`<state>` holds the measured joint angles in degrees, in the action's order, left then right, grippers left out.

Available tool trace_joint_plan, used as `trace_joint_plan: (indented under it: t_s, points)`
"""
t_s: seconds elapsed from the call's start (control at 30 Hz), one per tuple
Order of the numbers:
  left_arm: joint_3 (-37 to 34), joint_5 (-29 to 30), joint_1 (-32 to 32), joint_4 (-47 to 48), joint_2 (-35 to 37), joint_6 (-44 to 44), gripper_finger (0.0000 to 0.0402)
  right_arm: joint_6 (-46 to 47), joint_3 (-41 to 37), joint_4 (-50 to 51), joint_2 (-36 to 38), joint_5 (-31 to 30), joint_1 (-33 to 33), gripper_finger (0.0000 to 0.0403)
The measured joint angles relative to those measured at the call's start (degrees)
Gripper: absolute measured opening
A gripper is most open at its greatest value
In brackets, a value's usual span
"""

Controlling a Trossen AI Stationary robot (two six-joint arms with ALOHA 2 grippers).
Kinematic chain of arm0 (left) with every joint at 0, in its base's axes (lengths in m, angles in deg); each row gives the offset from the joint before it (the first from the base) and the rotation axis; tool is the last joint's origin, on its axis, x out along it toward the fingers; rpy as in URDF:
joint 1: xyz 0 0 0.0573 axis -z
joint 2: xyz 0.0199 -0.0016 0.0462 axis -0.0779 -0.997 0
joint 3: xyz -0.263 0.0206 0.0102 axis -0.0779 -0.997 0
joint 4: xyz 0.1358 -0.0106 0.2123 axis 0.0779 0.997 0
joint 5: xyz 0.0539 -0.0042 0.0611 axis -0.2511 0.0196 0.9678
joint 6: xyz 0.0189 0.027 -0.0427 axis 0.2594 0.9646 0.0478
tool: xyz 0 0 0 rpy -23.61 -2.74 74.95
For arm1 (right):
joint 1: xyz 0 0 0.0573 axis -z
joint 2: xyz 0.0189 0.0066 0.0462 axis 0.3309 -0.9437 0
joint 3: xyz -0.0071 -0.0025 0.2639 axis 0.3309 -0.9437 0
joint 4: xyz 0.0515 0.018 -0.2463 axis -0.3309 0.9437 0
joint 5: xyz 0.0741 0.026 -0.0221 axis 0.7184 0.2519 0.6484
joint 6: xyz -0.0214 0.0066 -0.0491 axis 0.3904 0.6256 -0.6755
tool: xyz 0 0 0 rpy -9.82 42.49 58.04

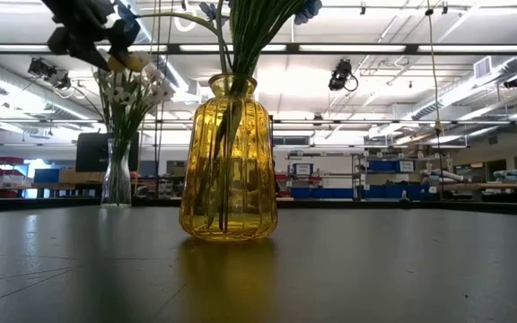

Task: Sort flowers into vase by color
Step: Put the yellow flower into the transparent vase, then return to Home Position

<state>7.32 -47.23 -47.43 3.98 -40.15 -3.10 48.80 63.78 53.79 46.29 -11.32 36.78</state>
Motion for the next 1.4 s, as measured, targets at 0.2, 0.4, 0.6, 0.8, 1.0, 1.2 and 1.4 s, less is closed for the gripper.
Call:
trace_joint_plan:
  t_s: [0.2, 0.4, 0.6, 0.8, 1.0, 1.2, 1.4]
  points:
    - [4.2, -2.4, 0.7, 4.7, 0.0, -0.1, 0.0286, 0.0, 0.0, 0.0, 0.0, 0.0, 0.0, 0.0133]
    - [12.2, -7.2, 2.9, 6.7, 0.2, 0.0, 0.0286, 0.0, 0.0, 0.0, 0.0, 0.0, 0.0, 0.0133]
    - [15.7, -21.3, 5.5, 4.5, 0.0, 1.1, 0.0286, 0.0, 0.0, 0.0, 0.0, 0.0, 0.0, 0.0133]
    - [15.6, -28.8, 9.4, 0.2, -0.5, -1.9, 0.0286, 0.0, 0.0, 0.0, 0.0, 0.0, 0.0, 0.0133]
    - [15.6, -35.2, 14.3, -6.2, -3.0, -0.2, 0.028, 0.0, 0.0, 0.0, 0.0, 0.0, 0.0, 0.0133]
    - [15.5, -37.1, 18.6, -9.1, -6.2, 2.1, 0.0235, 0.0, 0.0, 0.0, 0.0, 0.0, 0.0, 0.0133]
    - [15.5, -35.5, 19.4, -12.2, -6.8, 2.1, 0.0182, 0.0, 0.0, 0.0, 0.0, 0.0, 0.0, 0.0133]
